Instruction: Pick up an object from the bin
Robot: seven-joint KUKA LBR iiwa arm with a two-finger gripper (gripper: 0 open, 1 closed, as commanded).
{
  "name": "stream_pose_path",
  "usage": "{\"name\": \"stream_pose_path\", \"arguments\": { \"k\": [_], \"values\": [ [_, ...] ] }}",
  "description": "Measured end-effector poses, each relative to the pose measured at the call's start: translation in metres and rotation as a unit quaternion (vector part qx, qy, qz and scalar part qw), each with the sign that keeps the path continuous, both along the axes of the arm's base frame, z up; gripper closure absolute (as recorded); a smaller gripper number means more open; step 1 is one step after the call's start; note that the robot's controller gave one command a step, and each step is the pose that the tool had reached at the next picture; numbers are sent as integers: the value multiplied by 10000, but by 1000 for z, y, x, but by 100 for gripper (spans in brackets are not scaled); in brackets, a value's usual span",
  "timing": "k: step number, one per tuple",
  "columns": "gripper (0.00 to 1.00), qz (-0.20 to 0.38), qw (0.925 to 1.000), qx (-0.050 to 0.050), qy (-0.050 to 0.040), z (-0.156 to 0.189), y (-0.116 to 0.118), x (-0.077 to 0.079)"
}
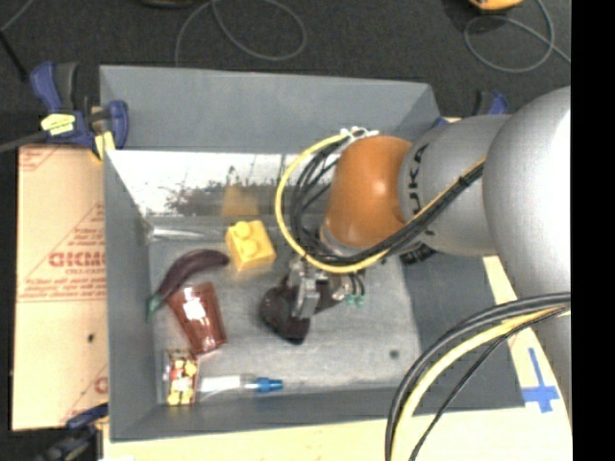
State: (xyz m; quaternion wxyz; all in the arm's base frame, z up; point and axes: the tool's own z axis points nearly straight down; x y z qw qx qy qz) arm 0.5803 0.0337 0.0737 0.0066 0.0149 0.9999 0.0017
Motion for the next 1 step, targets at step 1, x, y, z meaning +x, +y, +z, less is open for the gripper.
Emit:
{"name": "stream_pose_path", "arguments": {
  "k": [1],
  "values": [
    [100, 154, 9999, -8, -14, 86, -8, 16]
  ]
}}
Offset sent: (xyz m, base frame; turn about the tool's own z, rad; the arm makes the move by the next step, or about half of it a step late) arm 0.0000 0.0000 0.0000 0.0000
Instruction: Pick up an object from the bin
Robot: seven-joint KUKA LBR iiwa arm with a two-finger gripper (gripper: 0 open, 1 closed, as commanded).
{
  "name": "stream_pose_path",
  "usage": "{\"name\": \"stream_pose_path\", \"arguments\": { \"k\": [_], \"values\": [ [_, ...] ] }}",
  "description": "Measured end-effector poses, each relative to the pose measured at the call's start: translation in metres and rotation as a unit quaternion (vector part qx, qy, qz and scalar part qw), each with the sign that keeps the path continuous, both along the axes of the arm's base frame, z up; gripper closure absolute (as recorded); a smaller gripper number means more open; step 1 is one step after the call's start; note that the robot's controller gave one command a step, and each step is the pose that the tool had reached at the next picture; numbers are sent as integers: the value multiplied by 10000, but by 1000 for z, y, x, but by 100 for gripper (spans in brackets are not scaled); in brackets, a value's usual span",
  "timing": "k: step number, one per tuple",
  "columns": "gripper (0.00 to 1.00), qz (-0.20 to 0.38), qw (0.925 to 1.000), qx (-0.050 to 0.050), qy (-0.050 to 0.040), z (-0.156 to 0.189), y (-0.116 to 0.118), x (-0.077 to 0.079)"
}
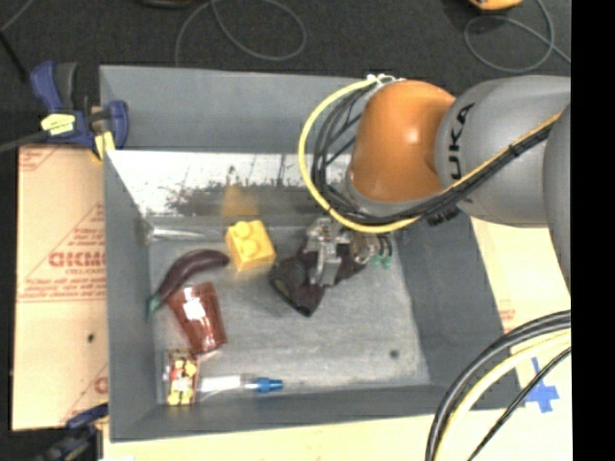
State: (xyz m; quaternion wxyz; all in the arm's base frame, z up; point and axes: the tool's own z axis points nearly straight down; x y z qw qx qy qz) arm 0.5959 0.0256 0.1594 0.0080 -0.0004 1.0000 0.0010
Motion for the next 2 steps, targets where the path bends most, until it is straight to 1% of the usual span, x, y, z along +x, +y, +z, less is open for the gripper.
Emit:
{"name": "stream_pose_path", "arguments": {
  "k": [1, 2],
  "values": [
    [100, -2, 10000, 1, 0, 0, 0, 0],
    [100, -44, 10000, 5, -20, 194, 0, 8]
  ]
}}
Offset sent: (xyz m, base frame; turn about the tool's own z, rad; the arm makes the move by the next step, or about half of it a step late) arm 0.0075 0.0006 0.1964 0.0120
